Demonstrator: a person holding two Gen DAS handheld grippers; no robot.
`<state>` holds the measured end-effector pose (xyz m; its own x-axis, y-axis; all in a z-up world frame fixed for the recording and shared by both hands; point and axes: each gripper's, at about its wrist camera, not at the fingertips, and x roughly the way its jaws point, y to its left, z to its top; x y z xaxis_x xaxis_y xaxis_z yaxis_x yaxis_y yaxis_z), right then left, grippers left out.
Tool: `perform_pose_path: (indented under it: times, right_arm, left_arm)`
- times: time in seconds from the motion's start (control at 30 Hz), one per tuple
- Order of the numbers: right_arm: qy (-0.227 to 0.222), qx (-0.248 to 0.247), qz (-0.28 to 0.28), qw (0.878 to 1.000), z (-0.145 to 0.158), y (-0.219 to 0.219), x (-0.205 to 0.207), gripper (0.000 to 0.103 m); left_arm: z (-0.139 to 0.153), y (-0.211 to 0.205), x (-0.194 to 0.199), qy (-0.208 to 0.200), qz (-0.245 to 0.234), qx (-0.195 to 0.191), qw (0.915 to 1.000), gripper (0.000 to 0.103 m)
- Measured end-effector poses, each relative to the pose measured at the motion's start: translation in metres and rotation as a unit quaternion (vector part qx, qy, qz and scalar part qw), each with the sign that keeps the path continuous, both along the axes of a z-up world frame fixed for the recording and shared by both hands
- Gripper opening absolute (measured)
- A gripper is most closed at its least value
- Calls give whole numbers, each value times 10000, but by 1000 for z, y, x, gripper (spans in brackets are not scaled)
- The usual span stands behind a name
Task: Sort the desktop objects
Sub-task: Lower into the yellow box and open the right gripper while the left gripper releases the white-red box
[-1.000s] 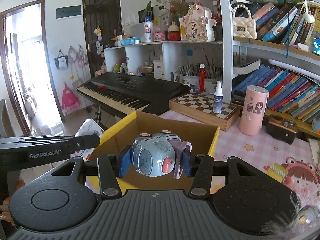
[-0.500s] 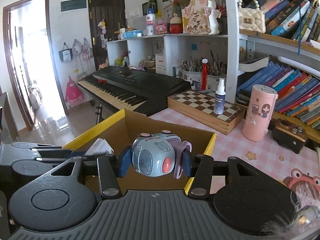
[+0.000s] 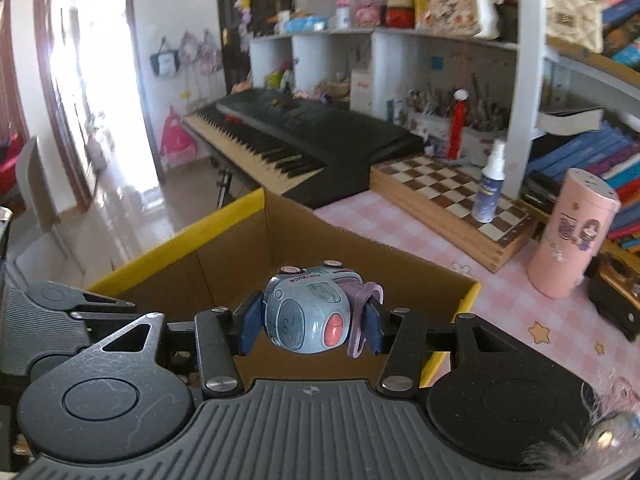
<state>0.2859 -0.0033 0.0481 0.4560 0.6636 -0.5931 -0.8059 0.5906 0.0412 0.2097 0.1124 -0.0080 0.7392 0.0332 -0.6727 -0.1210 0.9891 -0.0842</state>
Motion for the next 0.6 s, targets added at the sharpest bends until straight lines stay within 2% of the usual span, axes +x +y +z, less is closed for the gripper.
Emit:
perform_pose_path:
  times: [0.3, 0.6]
  right_arm:
    - [149, -879, 534, 9946, -22, 32, 26, 48]
    - [526, -1536, 683, 9844, -46, 50, 56, 48]
  left_arm:
    - [-5, -8, 7, 196, -165, 124, 9996, 14]
    - [-11, -10, 14, 369, -154, 220, 9990, 15]
